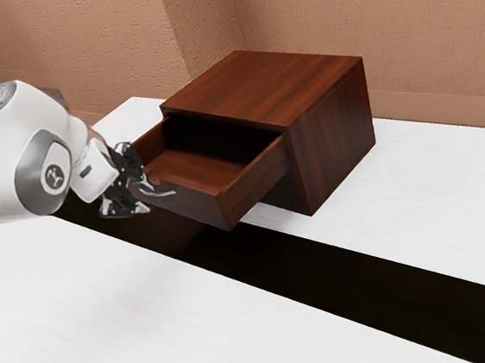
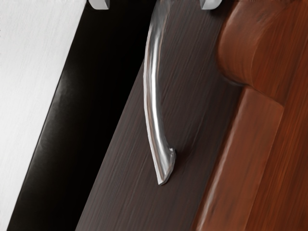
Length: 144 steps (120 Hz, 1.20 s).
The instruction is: Pull the drawer handle with one arm to open the drawer
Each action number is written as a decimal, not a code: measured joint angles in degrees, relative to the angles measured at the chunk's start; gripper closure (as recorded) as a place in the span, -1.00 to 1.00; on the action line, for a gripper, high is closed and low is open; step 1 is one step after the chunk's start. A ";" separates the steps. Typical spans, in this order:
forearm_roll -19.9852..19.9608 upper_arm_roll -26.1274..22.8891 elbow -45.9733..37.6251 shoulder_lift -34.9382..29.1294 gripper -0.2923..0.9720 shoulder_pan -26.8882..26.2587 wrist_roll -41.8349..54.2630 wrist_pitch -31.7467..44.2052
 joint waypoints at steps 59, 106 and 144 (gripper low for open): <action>12.38 -9.05 14.45 -11.25 -0.43 -40.68 -28.03 -36.92; 17.45 11.07 18.94 -5.57 -0.53 -66.07 -65.47 -51.12; 17.52 10.24 23.10 -5.93 -0.54 -64.82 -81.52 -53.21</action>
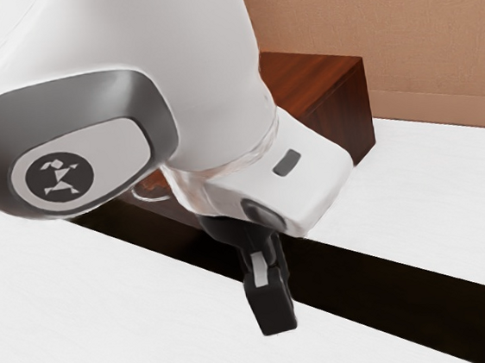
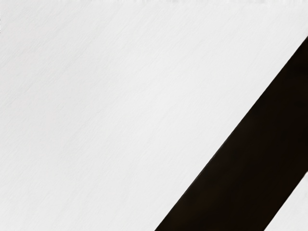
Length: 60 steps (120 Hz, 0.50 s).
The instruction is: Pull the drawer handle with one arm to open the drawer
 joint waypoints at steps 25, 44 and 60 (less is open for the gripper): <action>1.38 -3.07 3.44 0.91 -0.54 -0.09 -8.89 -1.72; 2.27 -2.67 3.75 1.05 -0.54 0.85 -13.90 -2.30; 2.17 -2.79 6.33 2.59 -0.54 0.85 -16.89 -2.41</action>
